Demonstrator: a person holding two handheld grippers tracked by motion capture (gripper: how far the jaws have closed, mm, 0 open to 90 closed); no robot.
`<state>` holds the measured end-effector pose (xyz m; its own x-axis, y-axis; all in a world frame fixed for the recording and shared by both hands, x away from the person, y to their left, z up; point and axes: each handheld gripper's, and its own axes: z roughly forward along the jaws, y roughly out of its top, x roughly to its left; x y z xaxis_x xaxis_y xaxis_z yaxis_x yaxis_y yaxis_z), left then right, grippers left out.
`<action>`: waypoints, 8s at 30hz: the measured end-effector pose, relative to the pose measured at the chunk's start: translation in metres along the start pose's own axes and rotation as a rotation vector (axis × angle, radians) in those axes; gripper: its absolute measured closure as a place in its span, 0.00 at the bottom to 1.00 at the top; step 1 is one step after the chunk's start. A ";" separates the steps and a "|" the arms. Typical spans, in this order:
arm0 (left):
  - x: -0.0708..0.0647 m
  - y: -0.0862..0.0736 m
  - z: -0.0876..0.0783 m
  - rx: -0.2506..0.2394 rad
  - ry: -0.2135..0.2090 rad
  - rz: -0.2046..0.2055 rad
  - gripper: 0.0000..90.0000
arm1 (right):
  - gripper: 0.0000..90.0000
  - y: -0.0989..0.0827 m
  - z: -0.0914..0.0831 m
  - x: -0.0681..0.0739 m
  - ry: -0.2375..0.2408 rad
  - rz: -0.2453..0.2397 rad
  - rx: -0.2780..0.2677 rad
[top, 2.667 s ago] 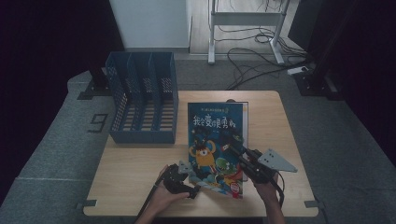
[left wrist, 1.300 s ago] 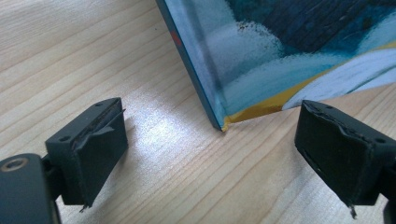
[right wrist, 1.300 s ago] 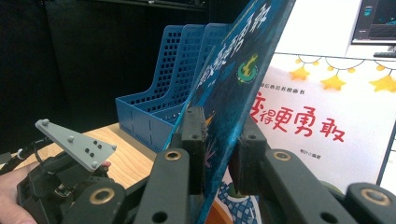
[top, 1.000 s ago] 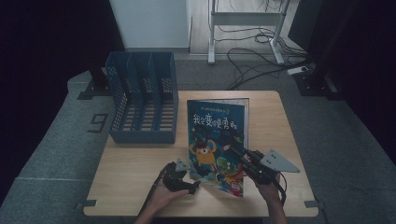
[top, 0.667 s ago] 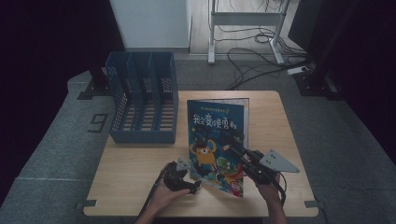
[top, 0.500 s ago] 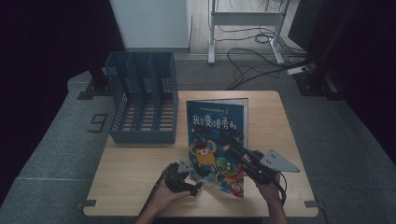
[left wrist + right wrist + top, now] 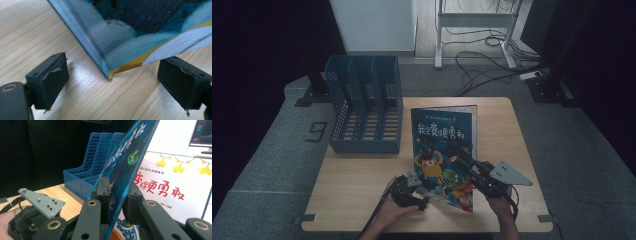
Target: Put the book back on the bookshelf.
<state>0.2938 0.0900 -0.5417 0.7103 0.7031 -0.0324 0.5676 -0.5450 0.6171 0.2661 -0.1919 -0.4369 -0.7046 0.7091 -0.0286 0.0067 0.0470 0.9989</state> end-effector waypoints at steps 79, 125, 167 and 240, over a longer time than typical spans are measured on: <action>0.029 0.062 -0.063 -0.462 0.010 -0.029 0.37 | 0.76 -0.031 -0.019 -0.038 0.057 0.001 0.194; 0.005 0.064 -0.080 -0.533 -0.045 0.077 0.56 | 0.38 -0.037 -0.019 -0.043 -0.141 0.026 0.161; -0.010 0.076 -0.085 -0.552 -0.124 0.100 0.44 | 0.31 -0.036 -0.010 -0.033 -0.178 0.068 0.164; -0.013 0.085 -0.112 -0.630 -0.133 0.140 0.32 | 0.36 -0.038 0.000 -0.024 -0.121 0.033 0.182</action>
<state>0.2859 0.0853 -0.4001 0.8279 0.5608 0.0096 0.1424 -0.2266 0.9635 0.2826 -0.2102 -0.4744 -0.6119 0.7908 -0.0115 0.1637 0.1409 0.9764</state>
